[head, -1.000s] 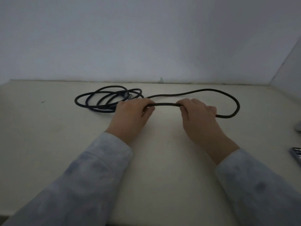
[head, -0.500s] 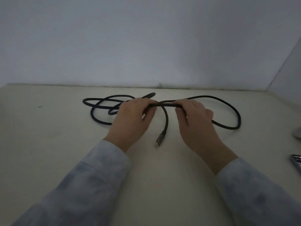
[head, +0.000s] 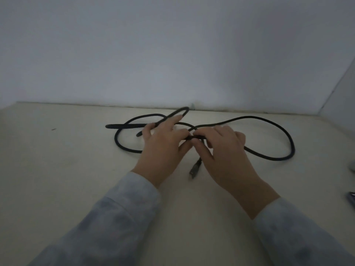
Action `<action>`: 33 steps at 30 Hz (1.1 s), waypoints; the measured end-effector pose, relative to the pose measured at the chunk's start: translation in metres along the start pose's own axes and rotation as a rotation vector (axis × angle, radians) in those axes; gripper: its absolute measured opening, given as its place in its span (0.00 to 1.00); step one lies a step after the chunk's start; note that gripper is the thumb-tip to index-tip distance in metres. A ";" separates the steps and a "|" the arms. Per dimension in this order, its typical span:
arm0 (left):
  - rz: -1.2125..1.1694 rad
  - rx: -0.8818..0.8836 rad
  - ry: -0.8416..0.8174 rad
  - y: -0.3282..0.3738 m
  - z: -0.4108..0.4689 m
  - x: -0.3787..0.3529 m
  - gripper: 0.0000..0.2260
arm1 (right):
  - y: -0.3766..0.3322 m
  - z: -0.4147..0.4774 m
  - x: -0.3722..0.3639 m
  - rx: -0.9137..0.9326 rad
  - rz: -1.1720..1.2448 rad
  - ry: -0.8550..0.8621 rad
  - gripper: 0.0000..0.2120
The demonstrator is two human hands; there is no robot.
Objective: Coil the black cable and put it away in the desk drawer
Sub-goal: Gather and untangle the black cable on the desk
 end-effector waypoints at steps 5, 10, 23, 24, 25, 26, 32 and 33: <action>-0.034 0.185 0.102 -0.025 -0.002 0.013 0.15 | 0.021 0.000 0.015 -0.168 0.038 0.129 0.11; 0.006 0.303 -0.047 -0.028 -0.003 0.010 0.24 | 0.025 -0.001 0.019 -0.308 0.083 0.079 0.05; 0.389 0.516 -0.089 -0.065 -0.007 0.030 0.18 | 0.033 0.000 0.017 -0.444 0.054 -0.012 0.20; 0.394 0.517 -0.097 -0.065 -0.008 0.029 0.16 | 0.033 0.000 0.016 -0.447 0.047 -0.032 0.19; 0.386 0.508 -0.099 -0.063 -0.007 0.028 0.15 | 0.032 0.001 0.015 -0.445 0.036 -0.061 0.17; 0.376 0.495 -0.097 -0.062 -0.006 0.027 0.14 | 0.032 0.001 0.014 -0.438 0.023 -0.097 0.15; 0.164 0.430 -0.067 -0.051 -0.005 0.025 0.13 | 0.024 -0.002 0.005 -0.331 0.066 -0.310 0.09; 0.117 0.426 -0.070 -0.049 -0.005 0.025 0.13 | 0.023 -0.002 0.004 -0.320 0.077 -0.341 0.11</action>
Point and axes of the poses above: each hand's wrist, its own z-axis towards the middle knuckle, its own x-axis out of the back of the hand, y = z × x, the point moved 3 cm from there along z, towards the middle knuckle, and after that the axes turned 10 degrees about -y, right-handed, at the moved point
